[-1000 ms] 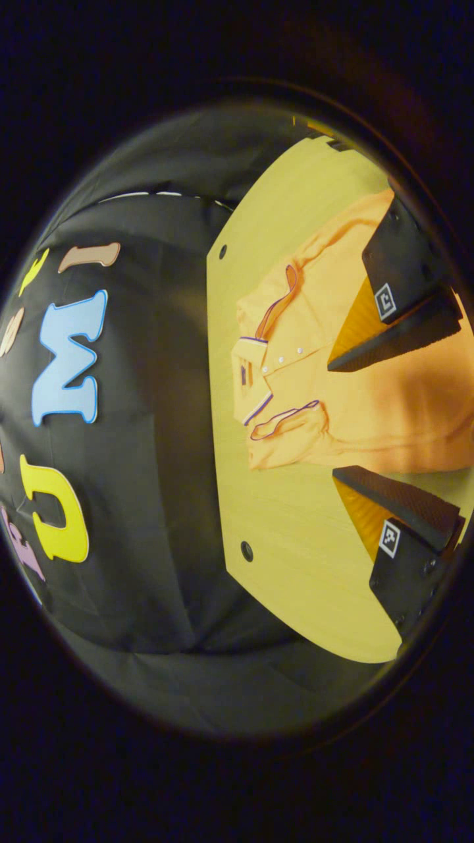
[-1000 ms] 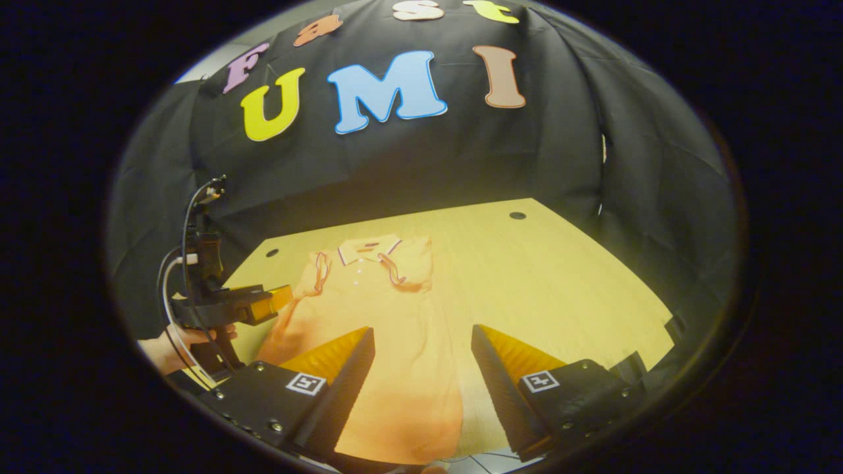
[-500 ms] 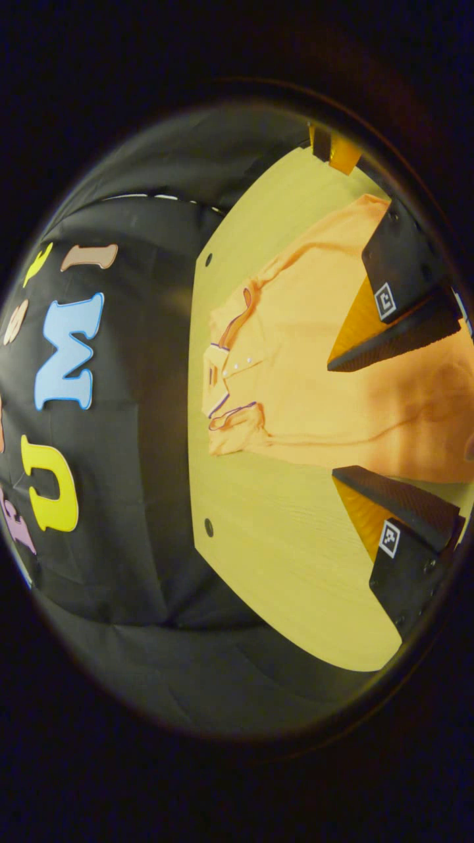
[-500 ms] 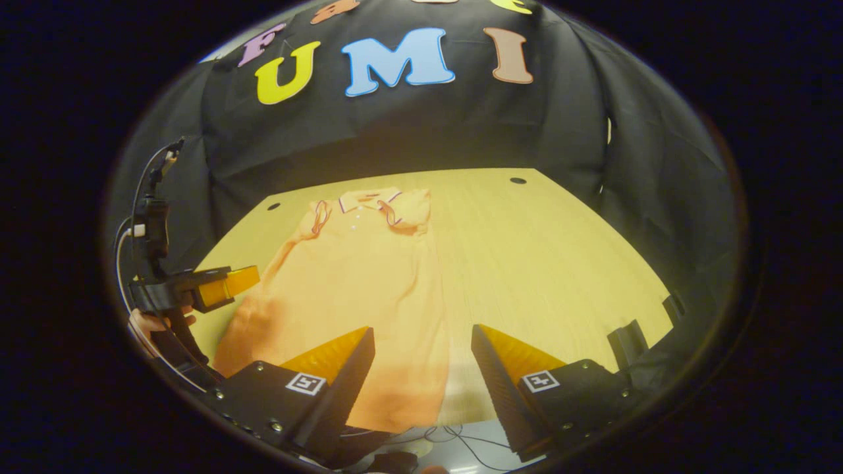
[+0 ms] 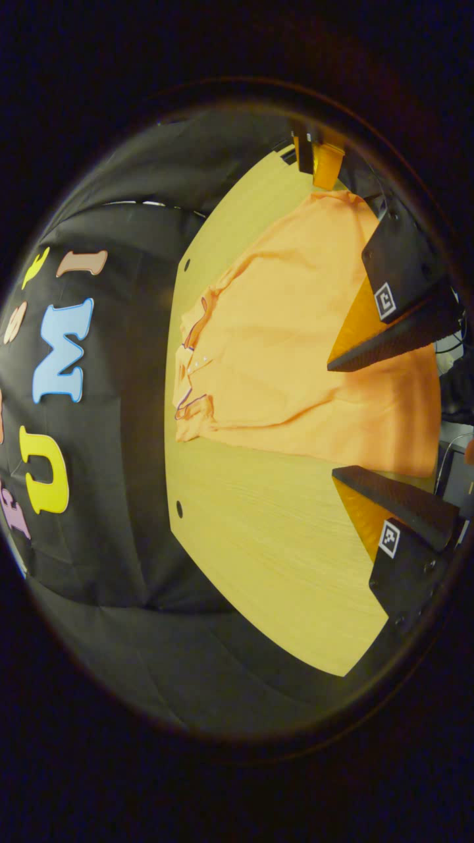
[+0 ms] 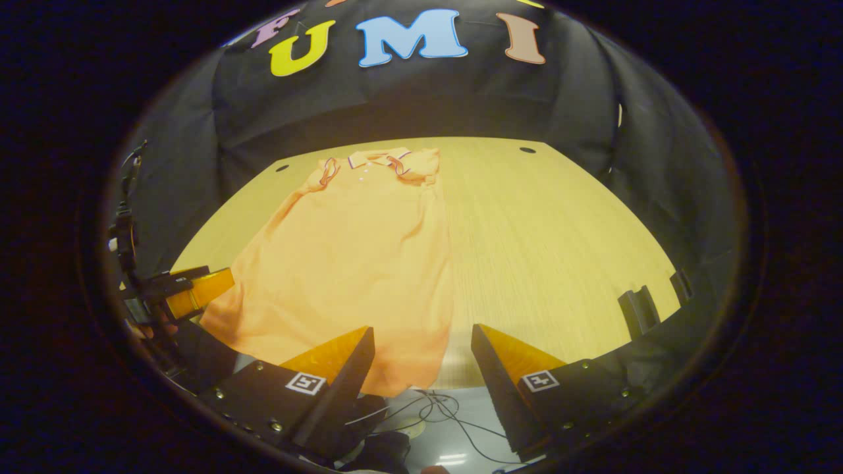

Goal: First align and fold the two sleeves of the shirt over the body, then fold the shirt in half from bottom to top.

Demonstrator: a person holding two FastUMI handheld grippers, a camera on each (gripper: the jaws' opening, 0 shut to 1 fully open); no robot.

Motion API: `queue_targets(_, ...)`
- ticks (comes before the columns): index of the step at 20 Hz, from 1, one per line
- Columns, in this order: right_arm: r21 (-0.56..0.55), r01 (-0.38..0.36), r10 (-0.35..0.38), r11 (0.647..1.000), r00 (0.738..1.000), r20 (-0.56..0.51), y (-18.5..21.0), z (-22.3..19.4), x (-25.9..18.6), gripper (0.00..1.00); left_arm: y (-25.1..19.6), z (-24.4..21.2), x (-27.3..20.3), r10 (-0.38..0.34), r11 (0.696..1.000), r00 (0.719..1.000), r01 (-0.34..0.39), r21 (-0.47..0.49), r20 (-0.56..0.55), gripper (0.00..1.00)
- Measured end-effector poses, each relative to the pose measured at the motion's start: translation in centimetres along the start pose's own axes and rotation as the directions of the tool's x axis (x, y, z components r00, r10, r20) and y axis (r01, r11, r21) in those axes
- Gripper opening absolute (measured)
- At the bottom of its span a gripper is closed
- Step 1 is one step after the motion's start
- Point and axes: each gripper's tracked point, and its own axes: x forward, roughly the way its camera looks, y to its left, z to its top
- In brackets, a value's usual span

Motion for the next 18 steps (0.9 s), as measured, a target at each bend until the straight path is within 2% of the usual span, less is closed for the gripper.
queue_targets(3,-0.018,0.01,-0.01,1.0,1.0,-0.017,0.1,-1.2,0.2,0.93,0.5,-2.5,-1.1,0.0,1.0,0.999,0.0,-0.003,-0.038,0.96)
queue_targets(12,-0.041,0.028,-0.03,0.999,0.998,-0.053,0.6,-2.5,1.8,0.93,-0.2,-4.5,-1.5,-0.018,1.0,0.998,0.017,-0.022,-0.056,0.95)
queue_targets(18,-0.044,0.015,-0.017,0.999,0.999,-0.04,0.7,-3.0,2.1,0.93,-0.6,-4.9,-1.3,0.006,0.999,0.999,-0.003,0.047,-0.053,0.94)
